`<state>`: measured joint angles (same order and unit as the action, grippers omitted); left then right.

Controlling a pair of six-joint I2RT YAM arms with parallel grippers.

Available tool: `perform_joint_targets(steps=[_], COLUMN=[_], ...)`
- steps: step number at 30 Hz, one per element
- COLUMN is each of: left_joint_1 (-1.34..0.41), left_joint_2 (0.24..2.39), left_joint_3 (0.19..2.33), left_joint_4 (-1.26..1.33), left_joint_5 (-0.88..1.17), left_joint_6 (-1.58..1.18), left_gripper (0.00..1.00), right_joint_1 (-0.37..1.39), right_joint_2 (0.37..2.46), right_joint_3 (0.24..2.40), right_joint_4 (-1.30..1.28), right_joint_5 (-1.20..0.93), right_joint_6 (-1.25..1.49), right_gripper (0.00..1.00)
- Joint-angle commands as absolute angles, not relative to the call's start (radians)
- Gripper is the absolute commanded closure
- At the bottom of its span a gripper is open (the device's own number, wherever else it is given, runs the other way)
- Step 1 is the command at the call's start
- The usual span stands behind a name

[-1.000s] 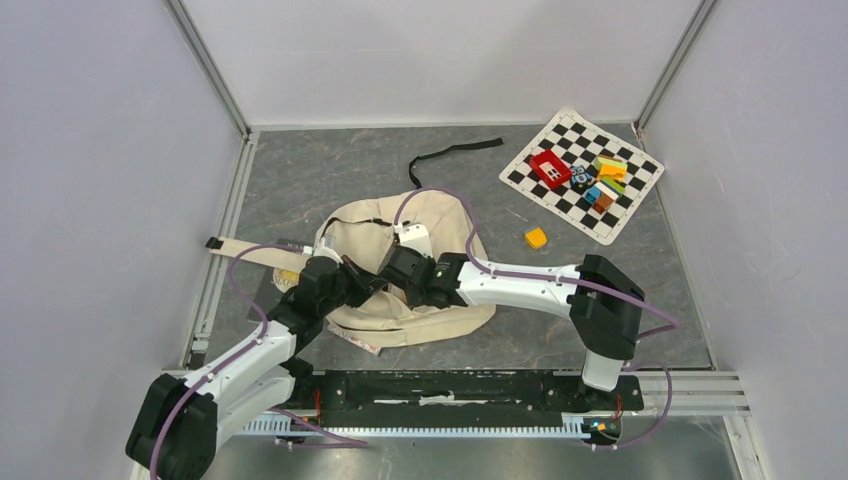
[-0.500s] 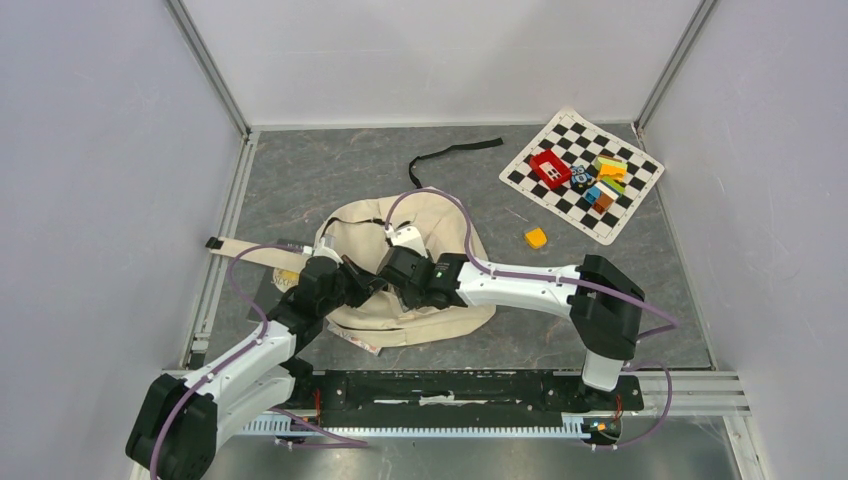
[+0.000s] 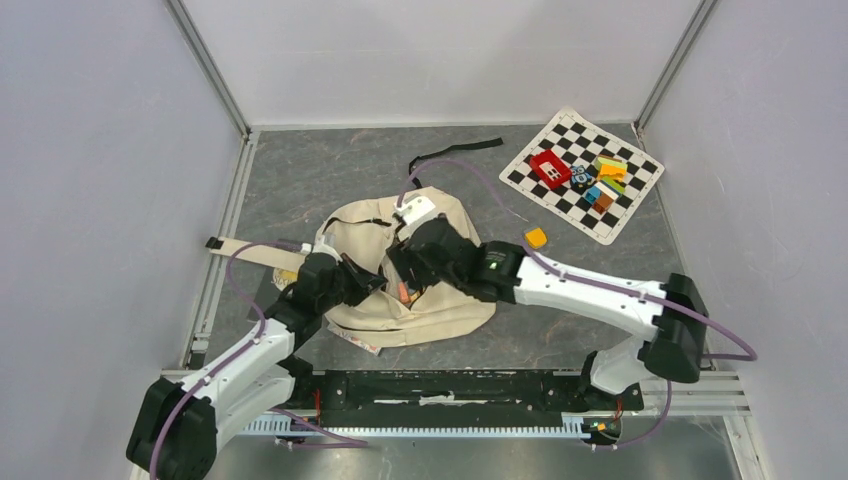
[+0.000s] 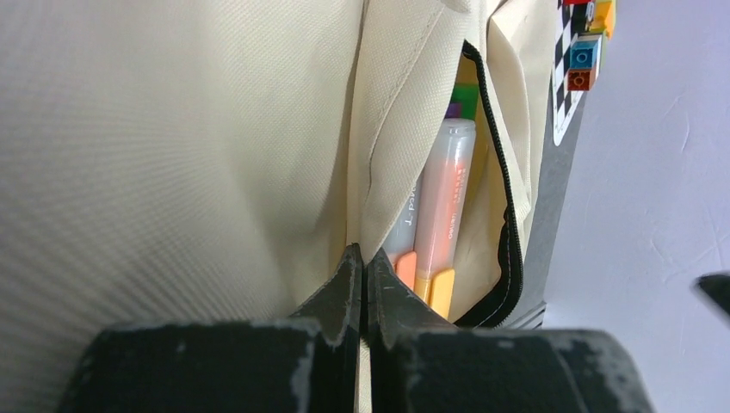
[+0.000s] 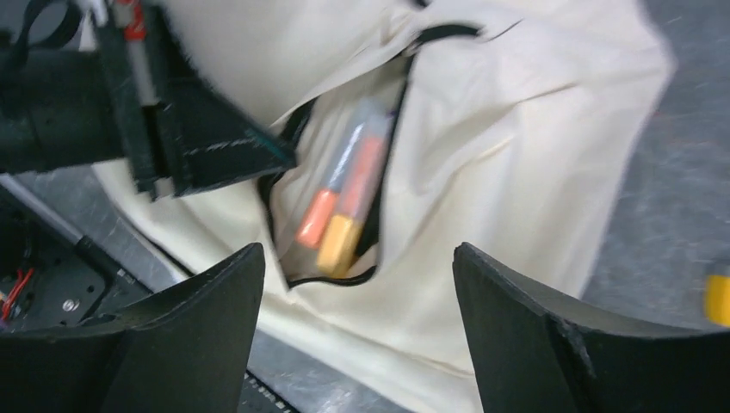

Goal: Pack the student bag
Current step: Place the stationery in the student bag, then pick up the stationery from the center of the board.

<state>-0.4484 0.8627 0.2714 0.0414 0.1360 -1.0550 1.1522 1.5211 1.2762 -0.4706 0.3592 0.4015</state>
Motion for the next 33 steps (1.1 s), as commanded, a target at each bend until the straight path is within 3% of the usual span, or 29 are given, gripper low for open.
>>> perform_joint_targets(steps=[1, 9, 12, 15, 22, 33], left_joint_1=[-0.439, -0.428, -0.426, -0.422, -0.413, -0.407], left_joint_2=[0.853, 0.928, 0.962, 0.99, 1.074, 1.123], left_joint_3=[0.348, 0.479, 0.532, 0.572, 0.681, 0.688], left_joint_4=[-0.069, -0.217, -0.268, -0.294, -0.414, -0.345], left_joint_5=[0.174, 0.23, 0.251, 0.302, 0.364, 0.41], left_joint_6=[-0.953, -0.807, -0.755, -0.718, -0.57, -0.517], left_gripper=[0.98, 0.98, 0.98, 0.98, 0.98, 0.98], right_joint_1=[1.017, 0.626, 0.513, 0.414, 0.27, 0.199], right_joint_2=[1.427, 1.402, 1.421, 1.442, 1.512, 1.668], right_joint_3=[1.262, 1.104, 1.033, 0.979, 0.919, 0.979], right_joint_4=[-0.477, -0.479, -0.424, -0.374, -0.277, -0.263], right_joint_5=[0.376, 0.276, 0.217, 0.172, 0.115, 0.006], right_joint_6=[0.286, 0.199, 0.15, 0.134, 0.087, 0.014], right_gripper=[0.16, 0.17, 0.09, 0.08, 0.07, 0.19])
